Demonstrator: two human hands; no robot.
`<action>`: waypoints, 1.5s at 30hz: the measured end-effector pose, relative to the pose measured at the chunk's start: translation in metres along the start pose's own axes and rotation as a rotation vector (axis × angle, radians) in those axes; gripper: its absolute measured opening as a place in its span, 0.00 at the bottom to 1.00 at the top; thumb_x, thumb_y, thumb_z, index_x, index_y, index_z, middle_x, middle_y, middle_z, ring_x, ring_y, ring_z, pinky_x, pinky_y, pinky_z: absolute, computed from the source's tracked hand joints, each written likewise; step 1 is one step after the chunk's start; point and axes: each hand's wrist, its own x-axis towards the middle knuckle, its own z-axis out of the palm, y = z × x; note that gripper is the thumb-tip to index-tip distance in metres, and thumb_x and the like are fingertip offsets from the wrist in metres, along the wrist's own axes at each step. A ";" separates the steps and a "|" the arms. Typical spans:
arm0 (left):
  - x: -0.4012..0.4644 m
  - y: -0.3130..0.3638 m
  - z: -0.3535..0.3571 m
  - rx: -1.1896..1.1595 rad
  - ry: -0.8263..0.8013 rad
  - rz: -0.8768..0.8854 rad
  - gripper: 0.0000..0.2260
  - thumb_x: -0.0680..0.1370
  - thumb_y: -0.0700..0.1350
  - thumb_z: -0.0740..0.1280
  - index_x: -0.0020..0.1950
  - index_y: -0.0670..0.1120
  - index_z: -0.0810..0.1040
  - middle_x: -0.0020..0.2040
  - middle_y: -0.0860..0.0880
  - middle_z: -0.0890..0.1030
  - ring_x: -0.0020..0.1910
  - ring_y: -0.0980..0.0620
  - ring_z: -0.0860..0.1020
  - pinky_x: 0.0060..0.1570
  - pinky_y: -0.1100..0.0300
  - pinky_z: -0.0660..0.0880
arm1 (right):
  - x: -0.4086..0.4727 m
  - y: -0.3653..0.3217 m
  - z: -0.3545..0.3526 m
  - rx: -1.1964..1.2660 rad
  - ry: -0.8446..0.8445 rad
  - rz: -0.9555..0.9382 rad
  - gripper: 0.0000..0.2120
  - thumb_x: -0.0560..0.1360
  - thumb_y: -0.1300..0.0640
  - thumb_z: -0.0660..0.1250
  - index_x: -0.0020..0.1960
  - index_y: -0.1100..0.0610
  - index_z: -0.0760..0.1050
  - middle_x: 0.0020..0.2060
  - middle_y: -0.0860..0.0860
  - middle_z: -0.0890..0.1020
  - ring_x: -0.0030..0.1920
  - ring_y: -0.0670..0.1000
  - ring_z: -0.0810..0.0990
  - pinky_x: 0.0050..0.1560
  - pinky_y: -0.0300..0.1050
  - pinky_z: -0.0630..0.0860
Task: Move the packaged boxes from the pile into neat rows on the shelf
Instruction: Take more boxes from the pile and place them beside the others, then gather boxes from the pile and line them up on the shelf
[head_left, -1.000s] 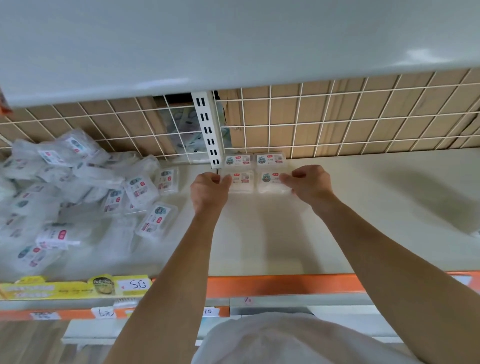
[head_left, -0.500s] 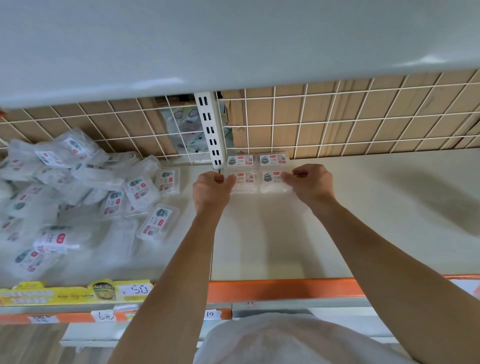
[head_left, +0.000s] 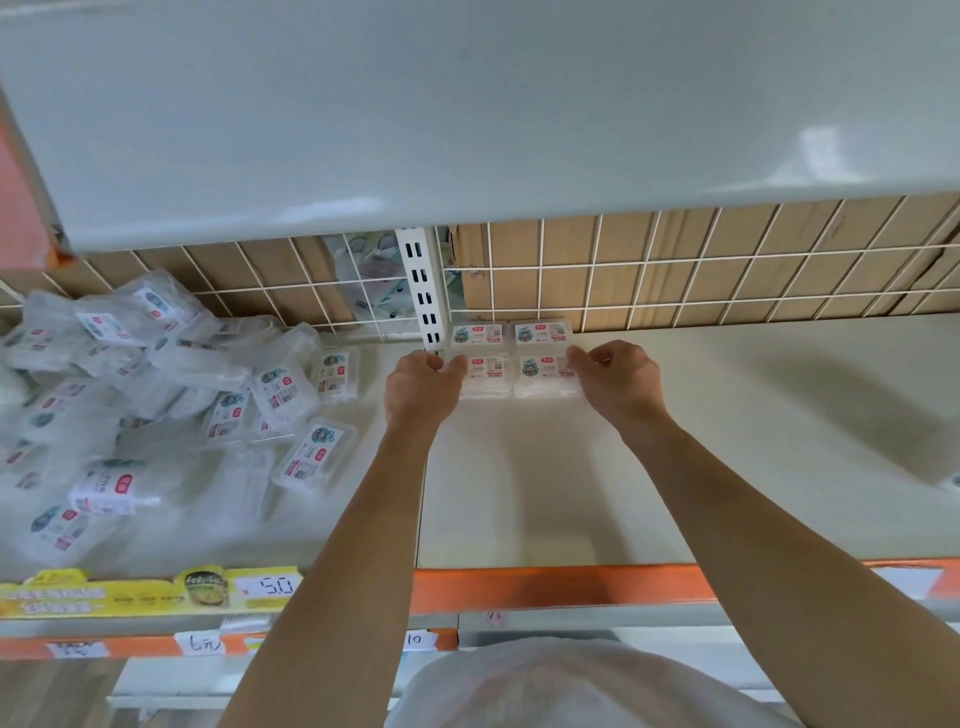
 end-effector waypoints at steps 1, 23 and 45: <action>-0.002 0.000 -0.001 0.002 0.006 -0.005 0.18 0.78 0.58 0.66 0.58 0.44 0.80 0.52 0.49 0.83 0.53 0.47 0.80 0.54 0.55 0.77 | -0.003 -0.001 -0.004 -0.021 0.005 -0.007 0.18 0.78 0.46 0.65 0.57 0.60 0.79 0.52 0.55 0.83 0.49 0.53 0.79 0.35 0.38 0.72; -0.163 -0.069 -0.103 0.212 0.148 0.037 0.15 0.78 0.52 0.68 0.64 0.50 0.79 0.56 0.50 0.82 0.57 0.51 0.79 0.52 0.62 0.70 | -0.148 -0.057 0.027 -0.518 -0.625 -0.666 0.26 0.78 0.42 0.66 0.72 0.53 0.69 0.68 0.52 0.71 0.68 0.55 0.70 0.69 0.48 0.67; -0.158 -0.259 -0.321 0.317 0.224 0.015 0.16 0.77 0.49 0.70 0.65 0.47 0.79 0.54 0.43 0.81 0.54 0.41 0.79 0.55 0.51 0.73 | -0.311 -0.187 0.235 -0.472 -0.760 -0.838 0.26 0.76 0.47 0.70 0.72 0.51 0.71 0.67 0.51 0.71 0.66 0.56 0.72 0.65 0.46 0.67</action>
